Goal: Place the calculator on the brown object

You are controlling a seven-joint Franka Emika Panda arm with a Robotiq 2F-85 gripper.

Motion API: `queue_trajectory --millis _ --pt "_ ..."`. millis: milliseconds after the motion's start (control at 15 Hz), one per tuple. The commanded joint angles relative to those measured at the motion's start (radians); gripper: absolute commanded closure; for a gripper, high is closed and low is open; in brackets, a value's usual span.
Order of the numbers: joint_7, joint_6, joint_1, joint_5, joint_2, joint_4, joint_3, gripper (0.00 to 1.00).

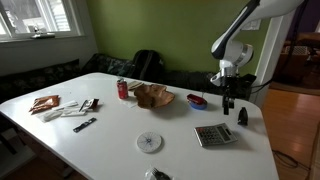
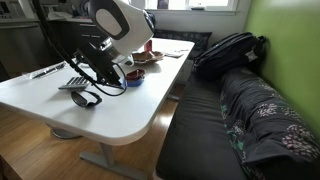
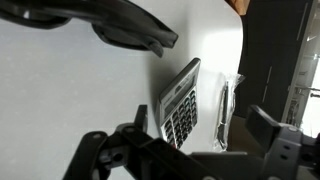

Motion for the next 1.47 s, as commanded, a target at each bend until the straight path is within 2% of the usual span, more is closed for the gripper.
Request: queue_trajectory --millis 0,267,733,800,867,1000,1133,1200,1267,1333,1400 --pt "-0.007 0.010 -0.010 0.009 0.037 0.028 0.028 0.00" --pt "0.036 0.030 0.014 -0.011 0.107 0.096 0.046 0.00" --pt "0.146 -0.003 0.034 -0.062 0.207 0.179 0.067 0.00" --pt "0.158 -0.015 0.033 -0.069 0.211 0.190 0.071 0.02" --pt "0.168 -0.033 0.031 -0.083 0.215 0.196 0.075 0.12" --pt "0.168 -0.116 0.022 -0.122 0.232 0.220 0.091 0.22" --pt "0.155 -0.197 0.018 -0.156 0.255 0.244 0.103 0.24" --pt "0.149 -0.217 0.018 -0.164 0.264 0.253 0.106 0.16" --pt "0.148 -0.220 0.020 -0.168 0.271 0.258 0.108 0.16" --pt "0.146 -0.222 0.023 -0.172 0.279 0.264 0.111 0.19" --pt "0.147 -0.221 0.024 -0.172 0.286 0.271 0.113 0.27"
